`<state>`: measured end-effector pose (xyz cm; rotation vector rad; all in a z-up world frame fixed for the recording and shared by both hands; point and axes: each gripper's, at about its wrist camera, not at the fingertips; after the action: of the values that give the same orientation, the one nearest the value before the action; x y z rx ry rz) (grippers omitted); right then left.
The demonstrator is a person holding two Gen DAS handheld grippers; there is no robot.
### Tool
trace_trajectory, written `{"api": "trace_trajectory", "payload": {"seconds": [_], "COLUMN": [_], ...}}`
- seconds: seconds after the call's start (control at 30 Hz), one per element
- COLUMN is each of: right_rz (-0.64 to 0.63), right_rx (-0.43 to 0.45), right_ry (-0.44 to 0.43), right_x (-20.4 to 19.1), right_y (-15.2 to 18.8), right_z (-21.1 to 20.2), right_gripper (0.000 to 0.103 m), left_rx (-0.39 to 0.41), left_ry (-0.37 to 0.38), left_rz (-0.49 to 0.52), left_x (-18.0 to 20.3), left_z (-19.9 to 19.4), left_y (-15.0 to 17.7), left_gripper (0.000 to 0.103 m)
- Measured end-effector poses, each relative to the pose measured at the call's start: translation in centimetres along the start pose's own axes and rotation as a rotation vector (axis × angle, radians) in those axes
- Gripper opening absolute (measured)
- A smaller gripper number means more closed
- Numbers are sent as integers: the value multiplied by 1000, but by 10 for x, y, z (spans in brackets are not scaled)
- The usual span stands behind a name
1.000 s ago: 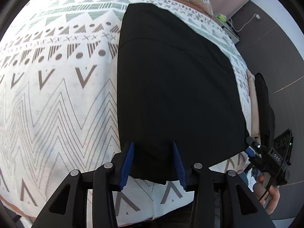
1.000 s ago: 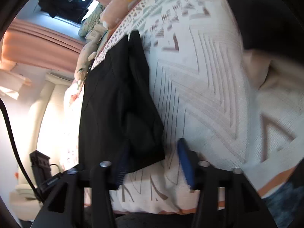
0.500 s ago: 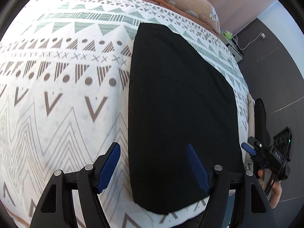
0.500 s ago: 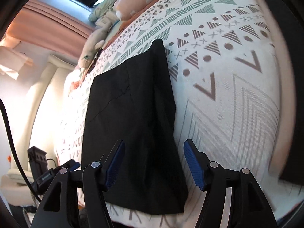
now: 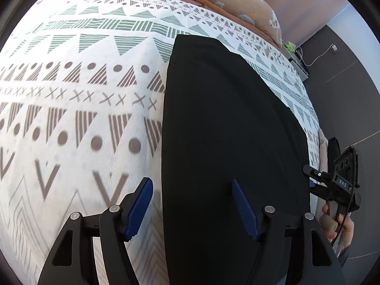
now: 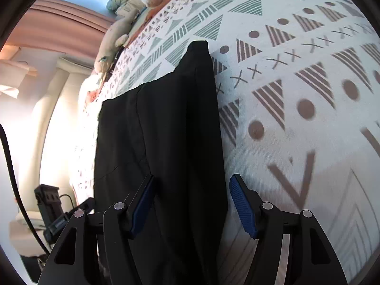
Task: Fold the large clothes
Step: 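Close both grippers on the end of the folded black jacket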
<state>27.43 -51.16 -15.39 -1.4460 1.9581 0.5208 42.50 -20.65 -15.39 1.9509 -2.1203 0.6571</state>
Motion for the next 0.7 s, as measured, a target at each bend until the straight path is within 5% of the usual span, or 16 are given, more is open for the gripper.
{"api": "trace_trajectory", "payload": {"seconds": [0.53, 0.7], "right_rz": [-37, -20], "right_rx": [-119, -135], "right_ry": [-204, -199], "right_x": [-10, -16], "right_y": [-61, -67], "right_z": [47, 60], "right_gripper": [64, 32], "left_rx": [-3, -2], "left_ry": [-10, -8], "left_rz": [-6, -39], "left_x": [-1, -3], "left_z": [36, 44], "left_y": [-74, -85], "left_gripper": [64, 60]}}
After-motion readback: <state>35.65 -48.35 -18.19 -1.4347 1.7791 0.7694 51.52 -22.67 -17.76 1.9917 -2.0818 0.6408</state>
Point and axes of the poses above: each gripper's, at about its wrist camera, not at the fingertips, and z roughly the way its jaws point, x to its right, y to its underside, and after that the axes turned 10 degrees about -x, right-handed
